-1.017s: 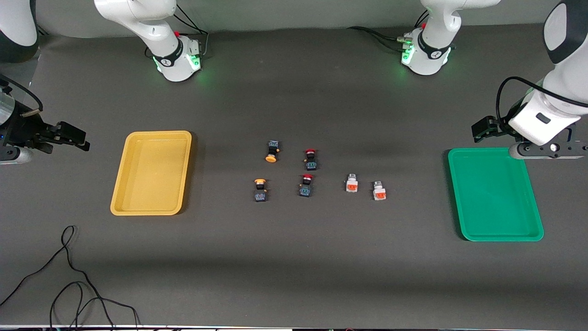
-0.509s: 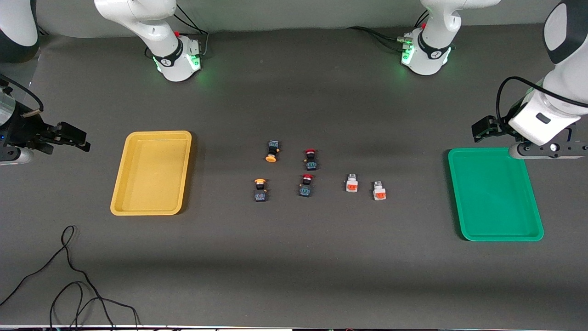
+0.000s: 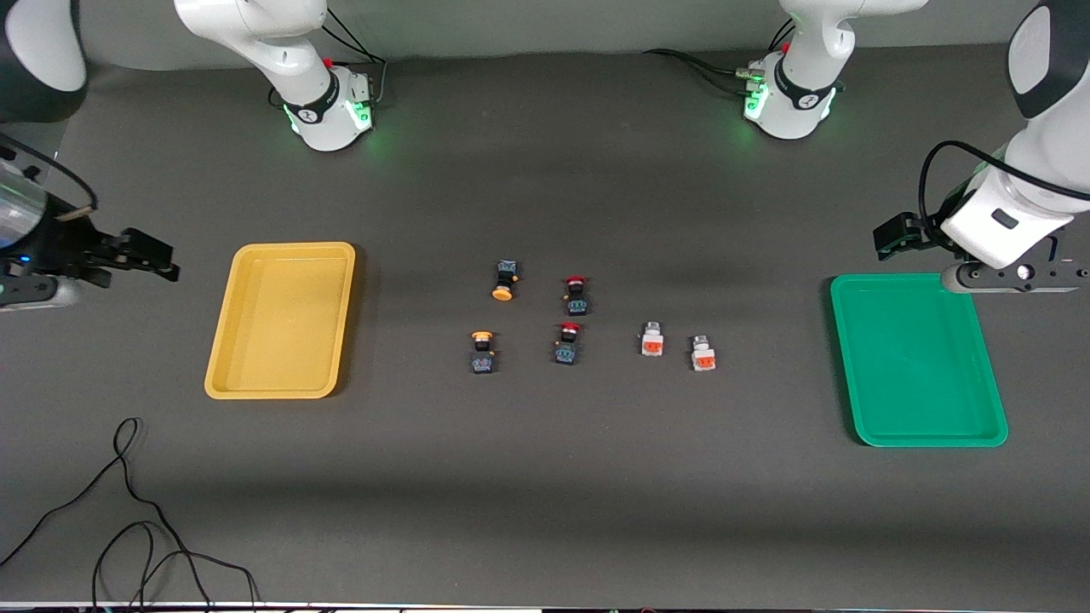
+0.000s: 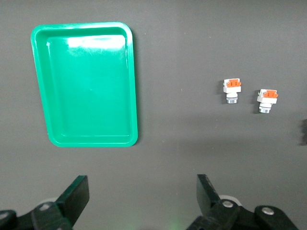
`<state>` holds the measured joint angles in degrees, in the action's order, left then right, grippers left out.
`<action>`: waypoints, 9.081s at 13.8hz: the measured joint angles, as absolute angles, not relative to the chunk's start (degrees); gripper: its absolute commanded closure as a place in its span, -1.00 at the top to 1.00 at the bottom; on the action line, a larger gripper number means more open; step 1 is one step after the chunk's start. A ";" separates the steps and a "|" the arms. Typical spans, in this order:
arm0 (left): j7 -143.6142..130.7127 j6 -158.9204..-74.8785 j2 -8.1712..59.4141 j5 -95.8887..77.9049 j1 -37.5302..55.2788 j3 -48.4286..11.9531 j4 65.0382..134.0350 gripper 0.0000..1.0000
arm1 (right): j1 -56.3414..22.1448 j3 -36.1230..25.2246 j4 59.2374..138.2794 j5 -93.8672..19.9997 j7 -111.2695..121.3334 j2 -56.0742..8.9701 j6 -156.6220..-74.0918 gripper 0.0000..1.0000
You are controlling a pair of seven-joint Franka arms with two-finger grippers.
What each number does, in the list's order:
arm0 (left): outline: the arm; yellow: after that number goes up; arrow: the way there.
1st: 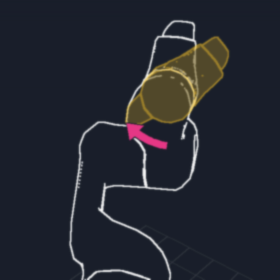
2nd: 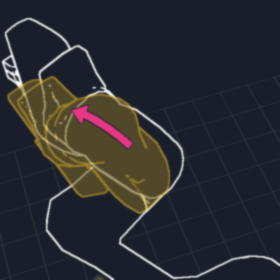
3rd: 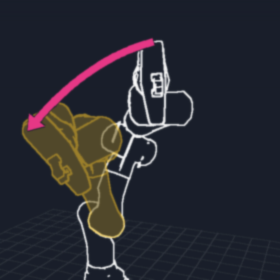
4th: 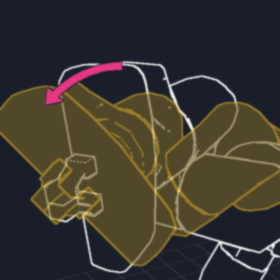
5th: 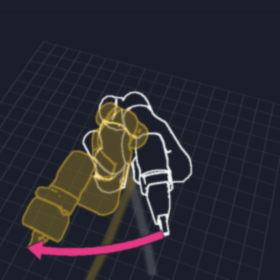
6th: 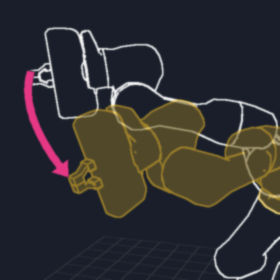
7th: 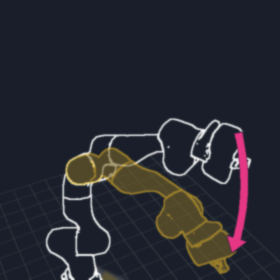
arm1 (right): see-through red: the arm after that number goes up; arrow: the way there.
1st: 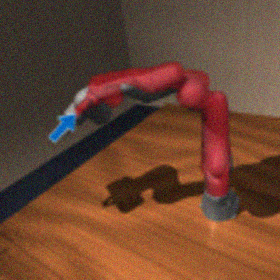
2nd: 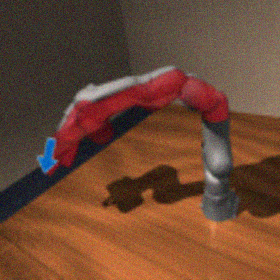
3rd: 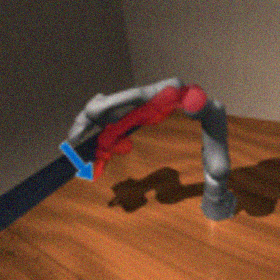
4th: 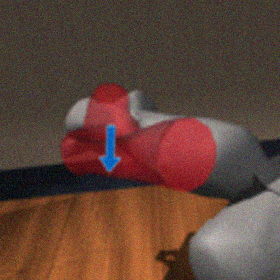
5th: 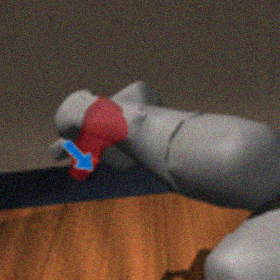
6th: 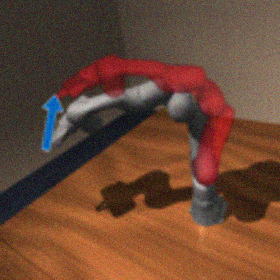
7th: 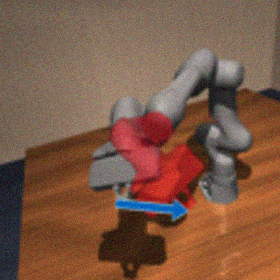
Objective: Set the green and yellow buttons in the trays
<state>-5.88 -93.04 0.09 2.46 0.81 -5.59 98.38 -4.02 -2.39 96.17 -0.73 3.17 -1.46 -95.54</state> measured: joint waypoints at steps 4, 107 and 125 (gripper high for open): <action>-5.88 -93.01 0.10 2.44 0.82 -5.61 98.38 1.00 | -13.19 -1.99 99.41 -0.88 -5.00 -3.17 -99.17 1.00; -35.80 -126.05 43.05 3.59 19.26 -13.14 93.16 -0.13 | -60.22 -31.13 98.68 -24.71 -29.57 -41.19 -136.07 1.00; -27.12 -90.65 22.93 3.52 4.72 -11.90 84.00 -1.00 | -60.30 -31.07 93.88 -24.71 -29.57 -41.13 -129.82 -0.72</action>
<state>-27.12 -90.65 22.93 3.52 4.72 -11.90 84.00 -60.30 -31.07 93.88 -24.71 -29.57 -41.13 -129.82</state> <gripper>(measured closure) 0.590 0.595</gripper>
